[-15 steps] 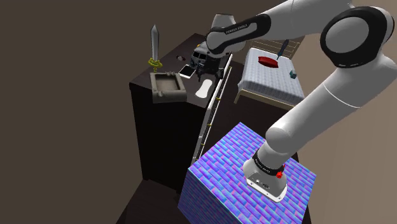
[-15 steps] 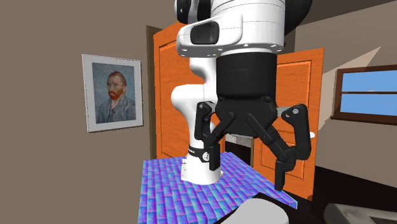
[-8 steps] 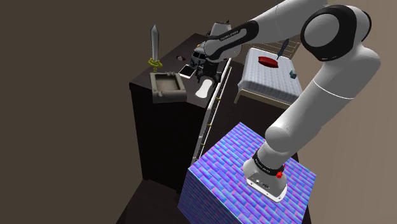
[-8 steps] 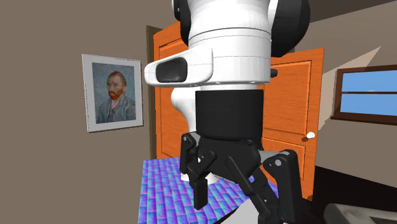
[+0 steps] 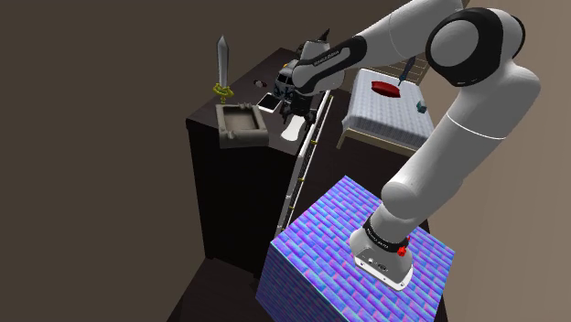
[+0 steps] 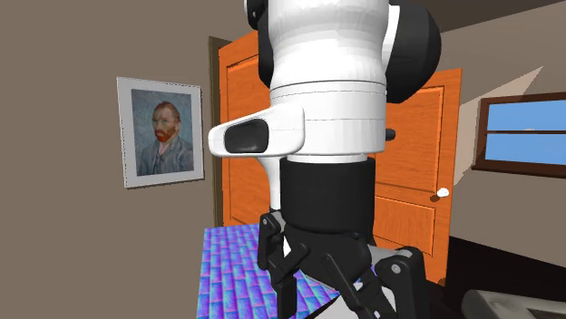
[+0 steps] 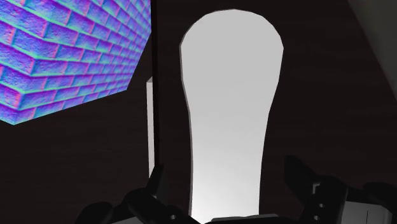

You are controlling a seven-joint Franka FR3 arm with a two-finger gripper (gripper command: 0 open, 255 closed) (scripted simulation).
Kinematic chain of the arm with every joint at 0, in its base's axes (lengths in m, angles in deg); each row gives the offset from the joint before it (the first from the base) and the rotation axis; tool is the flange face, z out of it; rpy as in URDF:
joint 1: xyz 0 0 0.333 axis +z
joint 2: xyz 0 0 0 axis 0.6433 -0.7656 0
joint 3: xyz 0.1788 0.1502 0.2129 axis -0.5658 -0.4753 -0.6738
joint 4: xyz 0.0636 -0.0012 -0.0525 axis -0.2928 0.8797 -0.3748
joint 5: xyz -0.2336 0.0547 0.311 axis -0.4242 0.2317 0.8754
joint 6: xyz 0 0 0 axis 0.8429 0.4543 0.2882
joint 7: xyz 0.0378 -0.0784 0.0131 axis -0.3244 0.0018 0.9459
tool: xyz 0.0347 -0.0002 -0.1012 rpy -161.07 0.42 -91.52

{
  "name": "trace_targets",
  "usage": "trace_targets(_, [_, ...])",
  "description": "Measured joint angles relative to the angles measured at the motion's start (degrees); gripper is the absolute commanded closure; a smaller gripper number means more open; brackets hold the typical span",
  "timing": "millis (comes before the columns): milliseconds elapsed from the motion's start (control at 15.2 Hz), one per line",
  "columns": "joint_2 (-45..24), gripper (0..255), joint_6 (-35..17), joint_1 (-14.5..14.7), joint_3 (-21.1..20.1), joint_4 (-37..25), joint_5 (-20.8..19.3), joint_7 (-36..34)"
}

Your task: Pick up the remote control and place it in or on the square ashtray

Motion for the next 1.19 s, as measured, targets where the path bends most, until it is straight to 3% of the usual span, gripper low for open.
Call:
trace_targets(132, [-0.03,0,-0.02,0.00,0.00,-0.01,0.00,0.00])
trace_targets(198, [-0.03,255,-0.02,0.00,0.00,-0.01,0.00,0.00])
trace_targets(858, [-0.02,255,-0.02,0.00,0.00,-0.02,0.00,-0.02])
trace_targets(1188, [1.90,255,3.12,-0.03,0.02,-1.23,0.04,0.02])
